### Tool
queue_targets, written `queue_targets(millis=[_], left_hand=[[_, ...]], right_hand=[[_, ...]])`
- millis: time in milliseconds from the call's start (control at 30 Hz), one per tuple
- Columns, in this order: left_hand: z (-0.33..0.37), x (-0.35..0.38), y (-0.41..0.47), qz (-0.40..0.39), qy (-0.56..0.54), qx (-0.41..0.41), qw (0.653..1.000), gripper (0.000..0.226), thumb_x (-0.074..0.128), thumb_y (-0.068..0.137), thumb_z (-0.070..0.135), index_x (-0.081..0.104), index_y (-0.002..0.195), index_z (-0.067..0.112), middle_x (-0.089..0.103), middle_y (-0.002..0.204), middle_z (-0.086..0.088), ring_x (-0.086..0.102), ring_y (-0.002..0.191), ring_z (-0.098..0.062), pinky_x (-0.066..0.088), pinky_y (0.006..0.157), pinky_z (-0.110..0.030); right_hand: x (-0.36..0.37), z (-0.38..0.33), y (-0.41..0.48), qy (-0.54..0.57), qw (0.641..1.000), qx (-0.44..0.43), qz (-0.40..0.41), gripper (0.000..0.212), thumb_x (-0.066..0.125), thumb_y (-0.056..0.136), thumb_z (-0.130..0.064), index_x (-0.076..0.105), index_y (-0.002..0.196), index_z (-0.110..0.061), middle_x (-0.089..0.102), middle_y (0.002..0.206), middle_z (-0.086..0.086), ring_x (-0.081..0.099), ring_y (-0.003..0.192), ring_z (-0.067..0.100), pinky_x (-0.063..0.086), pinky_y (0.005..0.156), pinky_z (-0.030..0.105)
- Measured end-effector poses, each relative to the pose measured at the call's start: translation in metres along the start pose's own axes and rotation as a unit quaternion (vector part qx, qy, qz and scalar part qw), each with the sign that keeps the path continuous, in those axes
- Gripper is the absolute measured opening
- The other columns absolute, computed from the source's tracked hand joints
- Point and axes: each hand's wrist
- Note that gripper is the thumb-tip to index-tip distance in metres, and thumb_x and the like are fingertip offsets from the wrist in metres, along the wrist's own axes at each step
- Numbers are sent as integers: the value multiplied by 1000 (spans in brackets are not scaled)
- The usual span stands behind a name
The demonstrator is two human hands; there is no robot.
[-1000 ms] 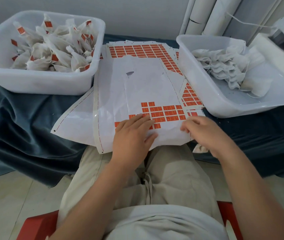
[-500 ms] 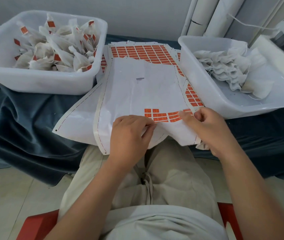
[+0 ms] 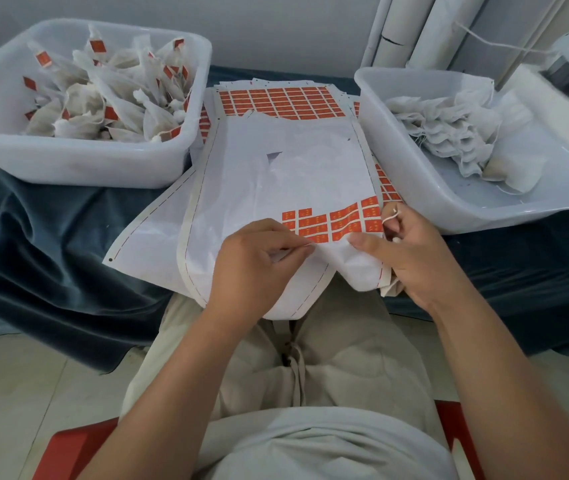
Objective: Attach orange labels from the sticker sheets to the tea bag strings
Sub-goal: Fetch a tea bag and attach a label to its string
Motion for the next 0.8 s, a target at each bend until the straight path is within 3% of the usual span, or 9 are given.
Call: queue_targets(millis=[100, 167, 233, 367, 467, 533, 567, 700, 800], left_hand=[[2, -2, 0, 12, -56, -45, 997, 15, 86, 84, 15, 84, 91, 27, 70, 90, 26, 68, 93, 5, 47, 77, -5], [2, -6, 1, 7, -68, -52, 996, 21, 86, 85, 13, 80, 90, 33, 70, 90, 27, 68, 95, 5, 46, 76, -4], [1, -11, 4, -26, -65, -40, 997, 14, 87, 85, 19, 82, 92, 30, 71, 93, 23, 69, 96, 2, 47, 77, -6], [0, -19, 9, -88, -39, -8, 995, 16, 82, 86, 36, 84, 99, 26, 72, 98, 22, 68, 97, 1, 48, 81, -7], [-2, -19, 8, -103, -68, -31, 992, 9, 81, 90, 30, 84, 98, 26, 74, 96, 19, 69, 97, 1, 47, 78, -6], [-2, -18, 8, -112, -102, -69, 986, 5, 80, 91, 27, 84, 94, 28, 74, 92, 20, 70, 93, 0, 47, 75, -7], [-2, -18, 8, -113, -113, -84, 984, 5, 79, 92, 27, 84, 91, 28, 74, 91, 22, 70, 91, 0, 46, 73, -7], [1, -16, 8, -106, -106, -108, 983, 15, 76, 95, 25, 79, 81, 32, 74, 86, 21, 67, 84, 3, 43, 69, -5], [3, -13, 7, -67, -121, -171, 975, 17, 75, 93, 26, 80, 77, 30, 75, 86, 19, 68, 83, 1, 44, 65, -6]], right_hand=[[3, 0, 0, 4, 1000, 9, -4, 28, 88, 72, -50, 61, 72, -45, 79, 111, -10, 76, 99, 10, 63, 70, 35], [5, -2, -1, 5, 1000, 19, -5, 23, 87, 69, -51, 64, 70, -52, 76, 89, -16, 68, 66, 0, 52, 52, 19], [5, -3, -1, 21, 999, 29, -6, 23, 87, 68, -52, 64, 69, -52, 74, 85, -12, 56, 53, 1, 47, 48, 20], [0, 2, 2, 31, 999, 28, 16, 23, 88, 75, -43, 66, 74, -46, 77, 119, -7, 76, 107, 15, 62, 86, 44], [-2, 4, 2, 39, 998, 39, -2, 24, 87, 79, -35, 68, 93, -30, 77, 123, -4, 73, 115, 17, 61, 95, 50], [-5, 5, 3, 52, 998, 33, -8, 50, 87, 79, -32, 56, 106, -4, 76, 124, -2, 73, 116, 18, 62, 93, 48], [-6, 6, 3, 59, 998, 30, -12, 50, 87, 78, -32, 53, 101, -4, 76, 125, -2, 73, 117, 19, 63, 92, 47], [-7, 4, 2, 41, 999, 6, -15, 27, 87, 75, -39, 60, 72, -40, 75, 128, -4, 72, 118, 18, 63, 89, 43], [-11, 7, 3, 30, 999, 9, -15, 29, 87, 76, -38, 59, 74, -34, 75, 128, -3, 72, 119, 19, 63, 86, 41]])
Point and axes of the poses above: each hand's wrist, its own y-axis towards the middle knuckle, its own x-axis out of the palm, z = x × y
